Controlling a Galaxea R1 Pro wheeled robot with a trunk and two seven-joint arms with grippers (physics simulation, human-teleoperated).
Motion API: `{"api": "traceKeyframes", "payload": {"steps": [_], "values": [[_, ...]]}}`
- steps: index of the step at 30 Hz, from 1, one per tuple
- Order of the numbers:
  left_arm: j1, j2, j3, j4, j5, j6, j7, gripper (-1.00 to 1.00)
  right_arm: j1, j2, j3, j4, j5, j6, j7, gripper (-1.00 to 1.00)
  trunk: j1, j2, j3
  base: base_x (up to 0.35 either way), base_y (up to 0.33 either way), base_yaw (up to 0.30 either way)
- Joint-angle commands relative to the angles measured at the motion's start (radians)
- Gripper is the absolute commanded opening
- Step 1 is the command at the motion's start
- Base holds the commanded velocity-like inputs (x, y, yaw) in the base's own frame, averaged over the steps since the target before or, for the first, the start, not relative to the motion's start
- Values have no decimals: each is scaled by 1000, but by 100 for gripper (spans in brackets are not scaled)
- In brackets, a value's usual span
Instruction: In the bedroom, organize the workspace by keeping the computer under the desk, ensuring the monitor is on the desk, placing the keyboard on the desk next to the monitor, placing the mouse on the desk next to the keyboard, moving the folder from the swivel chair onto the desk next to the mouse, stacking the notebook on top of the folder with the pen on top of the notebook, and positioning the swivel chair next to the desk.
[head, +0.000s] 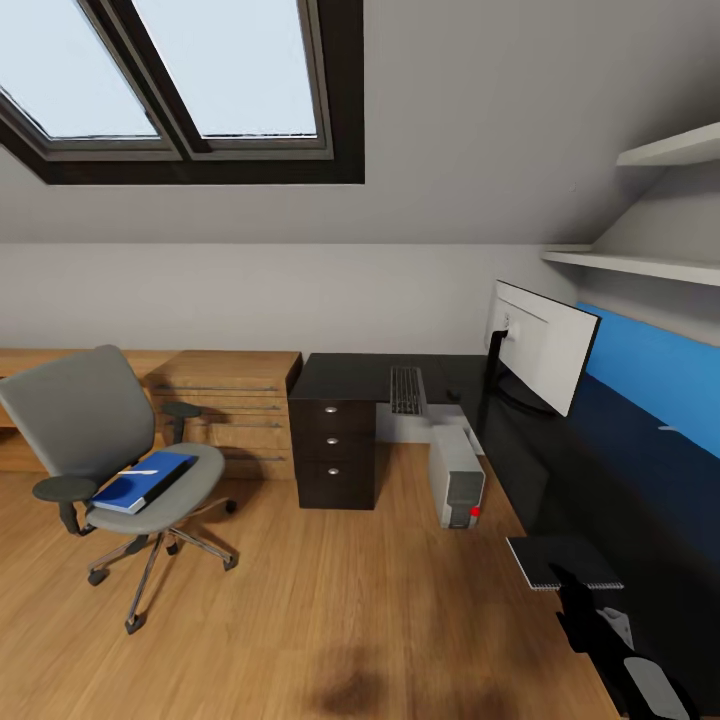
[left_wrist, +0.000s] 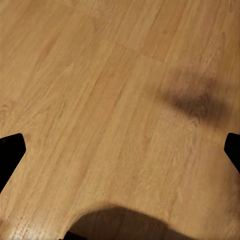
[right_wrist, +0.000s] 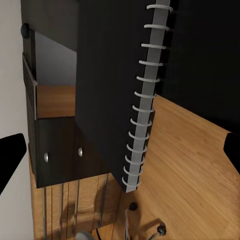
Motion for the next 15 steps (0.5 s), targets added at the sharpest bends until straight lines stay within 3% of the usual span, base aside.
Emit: {"api": "traceKeyframes", "payload": {"steps": [1, 15], "values": [[-1, -1, 2, 0, 4, -3, -1, 100, 0, 0, -5, 19, -4, 8, -2, 100, 7, -1, -1, 0, 0, 0], [-1, -1, 2, 0, 4, -4, -4, 100, 0, 0, -5, 19, -4, 8, -2, 100, 7, -1, -1, 3, 2, 0]]}}
